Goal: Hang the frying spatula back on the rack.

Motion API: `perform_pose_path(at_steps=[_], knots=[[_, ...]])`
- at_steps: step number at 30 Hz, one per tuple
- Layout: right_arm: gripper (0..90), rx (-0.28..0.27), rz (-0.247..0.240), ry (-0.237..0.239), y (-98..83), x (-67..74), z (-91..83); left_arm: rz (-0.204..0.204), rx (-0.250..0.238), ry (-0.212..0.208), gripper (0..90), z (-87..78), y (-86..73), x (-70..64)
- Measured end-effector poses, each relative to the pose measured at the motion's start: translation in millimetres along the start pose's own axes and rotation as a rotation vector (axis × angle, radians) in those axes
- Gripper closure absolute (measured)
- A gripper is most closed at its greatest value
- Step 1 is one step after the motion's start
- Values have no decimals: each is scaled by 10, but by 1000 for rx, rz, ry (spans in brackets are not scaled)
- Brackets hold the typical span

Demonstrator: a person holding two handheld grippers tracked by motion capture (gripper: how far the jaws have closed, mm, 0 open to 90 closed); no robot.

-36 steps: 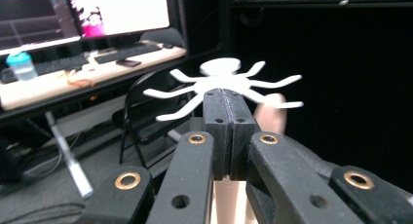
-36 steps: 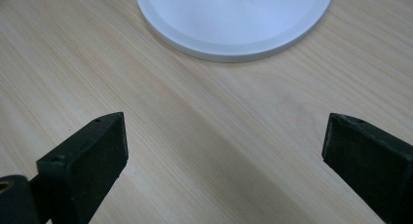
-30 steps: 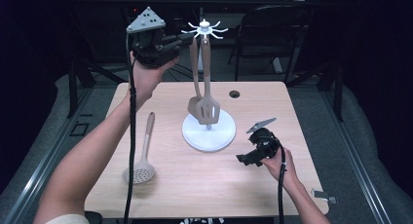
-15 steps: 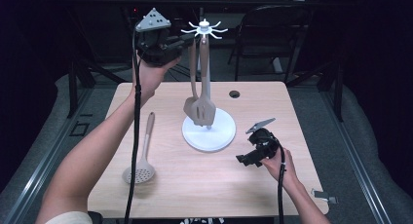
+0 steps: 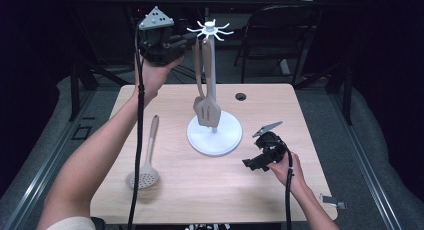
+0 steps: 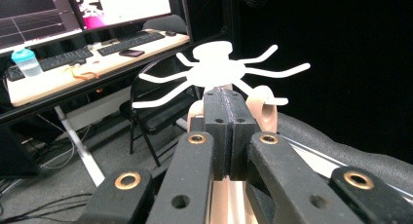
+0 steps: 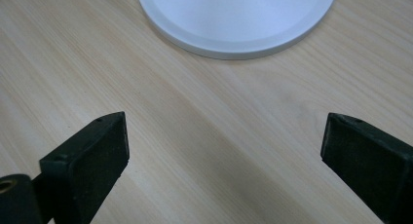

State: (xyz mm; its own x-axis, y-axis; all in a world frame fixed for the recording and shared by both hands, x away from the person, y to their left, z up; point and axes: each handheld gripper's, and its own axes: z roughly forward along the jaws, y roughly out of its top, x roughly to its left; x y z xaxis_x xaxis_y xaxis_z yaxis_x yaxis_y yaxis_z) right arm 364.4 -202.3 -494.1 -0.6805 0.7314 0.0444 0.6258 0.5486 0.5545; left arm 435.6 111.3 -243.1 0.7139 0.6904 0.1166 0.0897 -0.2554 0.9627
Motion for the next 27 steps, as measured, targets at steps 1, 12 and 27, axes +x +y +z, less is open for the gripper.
perform_pose_path(at_steps=[1,12,27], knots=[[33,0,0,1,0,-1,1,-1,-1,1,900,1,-1,5],[36,0,-3,1,-1,0,4,-16,9,30,900,27,1,91],[38,6,-4,-3,-1,4,6,-36,10,45,900,86,-14,181]])
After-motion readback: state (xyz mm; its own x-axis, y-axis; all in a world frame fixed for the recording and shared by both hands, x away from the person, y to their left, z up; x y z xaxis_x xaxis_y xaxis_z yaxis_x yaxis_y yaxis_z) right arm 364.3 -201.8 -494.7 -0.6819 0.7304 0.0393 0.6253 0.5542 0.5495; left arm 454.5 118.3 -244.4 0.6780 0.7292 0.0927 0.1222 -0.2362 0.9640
